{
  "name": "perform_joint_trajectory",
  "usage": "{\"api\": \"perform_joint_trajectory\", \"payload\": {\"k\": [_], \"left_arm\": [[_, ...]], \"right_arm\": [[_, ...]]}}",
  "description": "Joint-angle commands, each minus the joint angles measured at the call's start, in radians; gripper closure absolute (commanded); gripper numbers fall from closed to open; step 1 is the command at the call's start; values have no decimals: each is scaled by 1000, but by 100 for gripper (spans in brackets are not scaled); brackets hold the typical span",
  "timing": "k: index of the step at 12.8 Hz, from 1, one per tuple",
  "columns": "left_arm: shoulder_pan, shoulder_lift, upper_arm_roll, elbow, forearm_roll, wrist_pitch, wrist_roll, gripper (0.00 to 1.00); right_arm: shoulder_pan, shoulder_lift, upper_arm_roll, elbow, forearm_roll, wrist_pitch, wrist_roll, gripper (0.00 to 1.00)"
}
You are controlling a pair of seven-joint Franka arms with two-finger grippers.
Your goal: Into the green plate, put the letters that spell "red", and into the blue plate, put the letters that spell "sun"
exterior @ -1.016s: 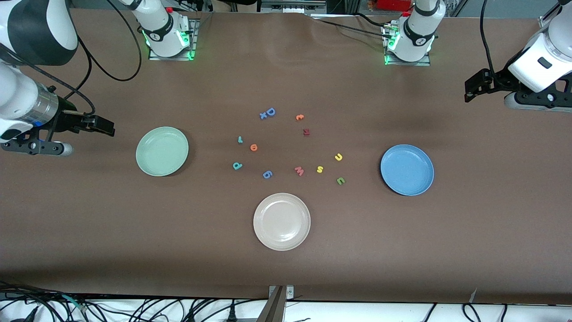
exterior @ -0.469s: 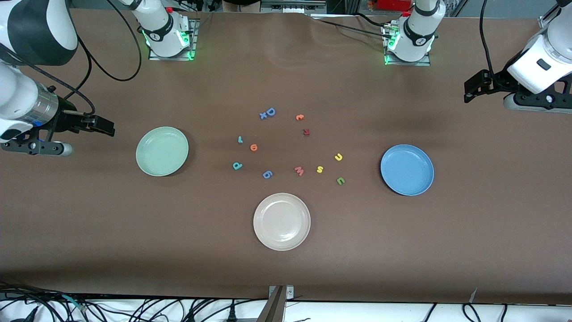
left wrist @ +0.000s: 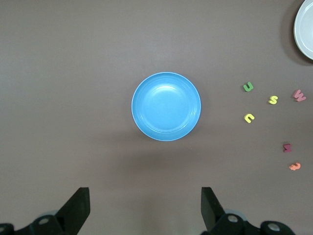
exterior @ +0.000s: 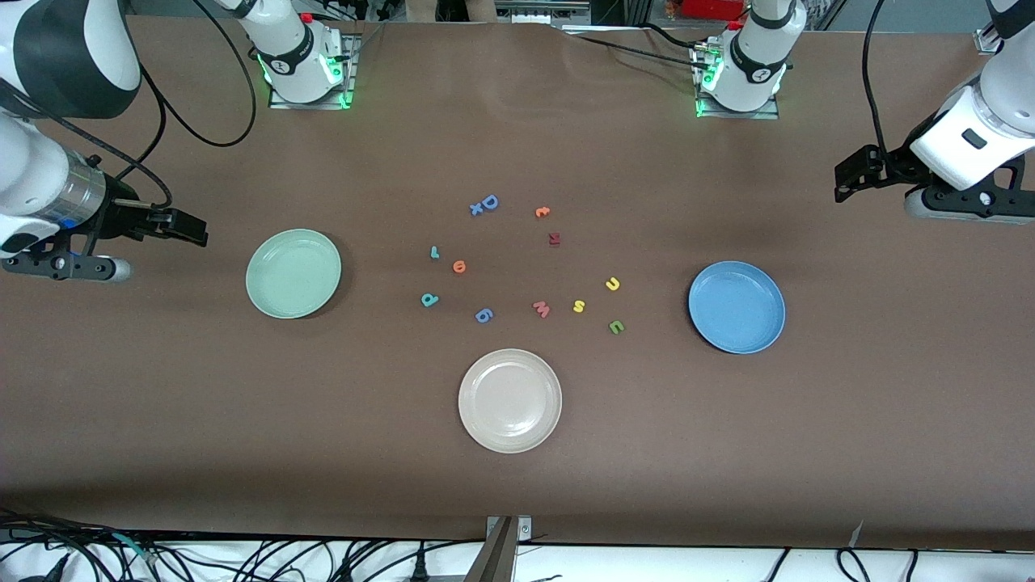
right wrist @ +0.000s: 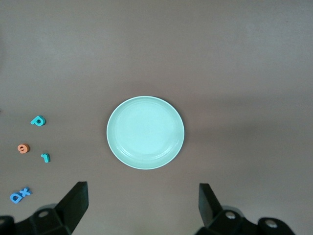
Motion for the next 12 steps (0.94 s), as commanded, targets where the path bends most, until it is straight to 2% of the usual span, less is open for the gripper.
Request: {"api": "perform_joint_trajectory", "payload": {"k": [1,12], "left_arm": [[-1,-1,2,-1,2,13,10,0],[6,6,3,0,2,14,13,0]], "right_arm": [[0,-6,-1,-7,-4,-3,10,0],[-1,-9,-2,-11,-2,-2,10,0]]}}
